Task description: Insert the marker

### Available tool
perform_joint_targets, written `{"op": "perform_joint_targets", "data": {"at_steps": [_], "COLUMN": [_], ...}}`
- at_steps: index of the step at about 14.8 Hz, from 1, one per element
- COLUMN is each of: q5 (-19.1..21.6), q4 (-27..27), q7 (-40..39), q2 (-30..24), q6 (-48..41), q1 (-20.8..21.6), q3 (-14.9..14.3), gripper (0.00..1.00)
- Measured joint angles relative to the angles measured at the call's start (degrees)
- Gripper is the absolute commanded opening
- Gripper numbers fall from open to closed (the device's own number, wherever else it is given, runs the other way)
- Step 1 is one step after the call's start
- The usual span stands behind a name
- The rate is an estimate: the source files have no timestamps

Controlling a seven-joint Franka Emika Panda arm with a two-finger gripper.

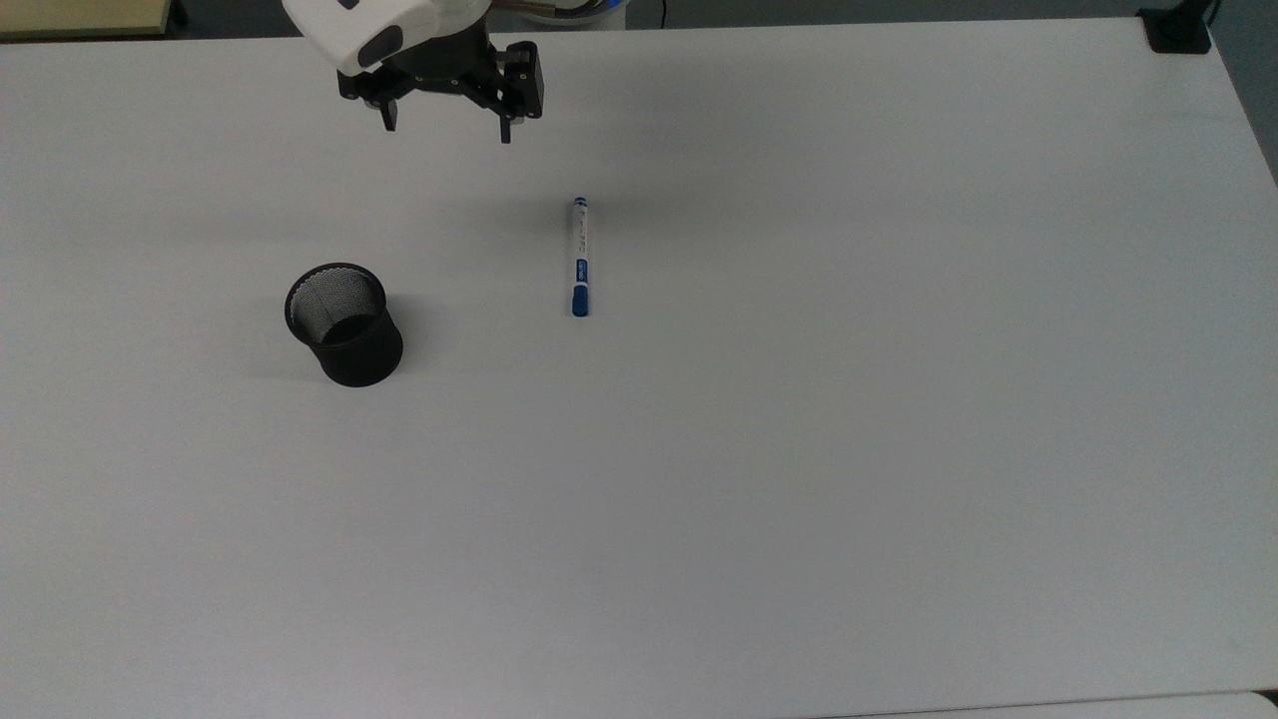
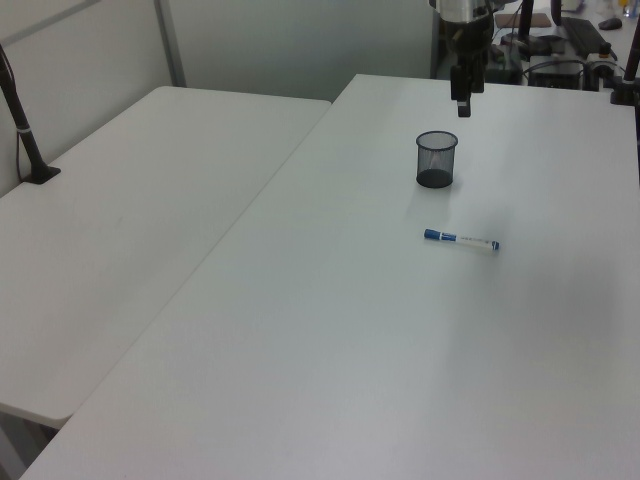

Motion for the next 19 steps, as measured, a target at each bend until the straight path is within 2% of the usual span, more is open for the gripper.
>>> {"op": "perform_joint_targets", "data": {"at_steps": [19], "q5": [0.06], "q4": [-0.22], "q7": [-0.01], "q2": [1.82], "q6": [0.32], "q1": [0.15], "q3": [0.72], "gripper": [1.0]}}
